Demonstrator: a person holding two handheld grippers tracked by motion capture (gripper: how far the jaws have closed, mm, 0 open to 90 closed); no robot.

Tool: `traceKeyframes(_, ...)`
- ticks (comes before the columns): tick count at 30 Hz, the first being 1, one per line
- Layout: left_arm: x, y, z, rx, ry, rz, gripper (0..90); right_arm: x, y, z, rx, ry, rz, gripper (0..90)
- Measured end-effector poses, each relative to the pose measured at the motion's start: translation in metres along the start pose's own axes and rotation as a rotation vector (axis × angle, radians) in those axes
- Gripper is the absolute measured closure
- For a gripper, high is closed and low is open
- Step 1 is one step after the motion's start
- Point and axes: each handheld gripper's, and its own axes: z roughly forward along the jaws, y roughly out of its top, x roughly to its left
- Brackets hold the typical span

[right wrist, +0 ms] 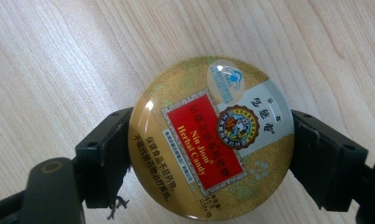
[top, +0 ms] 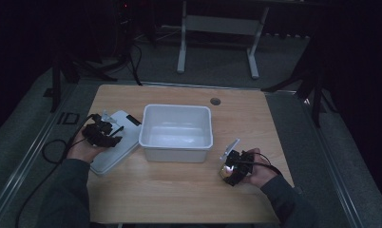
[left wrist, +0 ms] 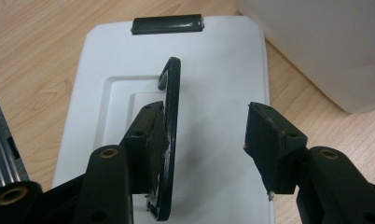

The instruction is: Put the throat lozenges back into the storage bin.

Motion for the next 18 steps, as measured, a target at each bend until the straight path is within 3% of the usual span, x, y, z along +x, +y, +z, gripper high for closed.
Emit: traceKeyframes(18, -0.001, 0.001, -0.001, -0.002, -0.004, 0.007, 47.6, -0.004, 0.001, -0.012, -0.014, -0.006, 0.002, 20.0)
